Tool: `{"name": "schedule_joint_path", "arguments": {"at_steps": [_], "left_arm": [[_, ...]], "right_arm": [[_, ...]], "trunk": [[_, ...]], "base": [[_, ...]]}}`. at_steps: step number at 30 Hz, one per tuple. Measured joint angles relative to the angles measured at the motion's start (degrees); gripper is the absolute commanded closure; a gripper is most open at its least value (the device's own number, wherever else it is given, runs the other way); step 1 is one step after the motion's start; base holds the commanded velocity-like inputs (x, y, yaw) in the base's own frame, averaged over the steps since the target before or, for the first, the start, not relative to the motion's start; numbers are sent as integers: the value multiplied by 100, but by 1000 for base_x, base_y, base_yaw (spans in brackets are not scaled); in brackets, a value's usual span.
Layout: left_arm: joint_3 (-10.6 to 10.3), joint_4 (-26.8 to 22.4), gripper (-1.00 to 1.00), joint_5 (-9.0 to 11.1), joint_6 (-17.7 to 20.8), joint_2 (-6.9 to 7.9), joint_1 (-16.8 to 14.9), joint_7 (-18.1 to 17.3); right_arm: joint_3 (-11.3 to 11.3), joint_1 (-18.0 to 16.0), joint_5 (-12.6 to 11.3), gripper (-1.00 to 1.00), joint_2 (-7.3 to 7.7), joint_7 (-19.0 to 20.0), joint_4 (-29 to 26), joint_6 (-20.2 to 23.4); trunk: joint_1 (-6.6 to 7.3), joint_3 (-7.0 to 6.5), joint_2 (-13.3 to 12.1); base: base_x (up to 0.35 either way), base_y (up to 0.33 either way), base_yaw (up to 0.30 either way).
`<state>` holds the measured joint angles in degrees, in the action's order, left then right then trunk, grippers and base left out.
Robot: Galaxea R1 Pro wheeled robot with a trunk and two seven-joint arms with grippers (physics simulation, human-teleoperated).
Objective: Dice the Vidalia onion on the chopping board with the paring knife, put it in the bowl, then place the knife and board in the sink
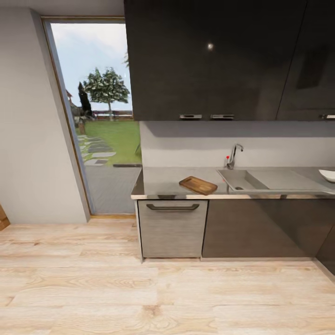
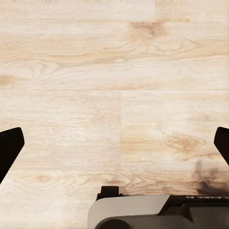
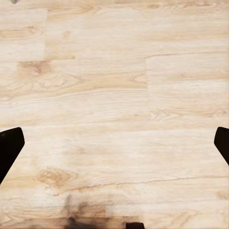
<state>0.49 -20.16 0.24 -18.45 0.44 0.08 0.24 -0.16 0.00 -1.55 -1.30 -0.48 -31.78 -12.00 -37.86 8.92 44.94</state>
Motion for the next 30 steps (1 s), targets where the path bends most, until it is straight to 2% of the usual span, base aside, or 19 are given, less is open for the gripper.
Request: {"name": "schedule_joint_path", "arguments": {"at_steps": [30], "left_arm": [[0,1,-100,0,-4,0,0,0]], "right_arm": [[0,0,-4,-100,0,0,0,-1]], "trunk": [[660,-540,-1206]], "base": [[0,0,0]]}}
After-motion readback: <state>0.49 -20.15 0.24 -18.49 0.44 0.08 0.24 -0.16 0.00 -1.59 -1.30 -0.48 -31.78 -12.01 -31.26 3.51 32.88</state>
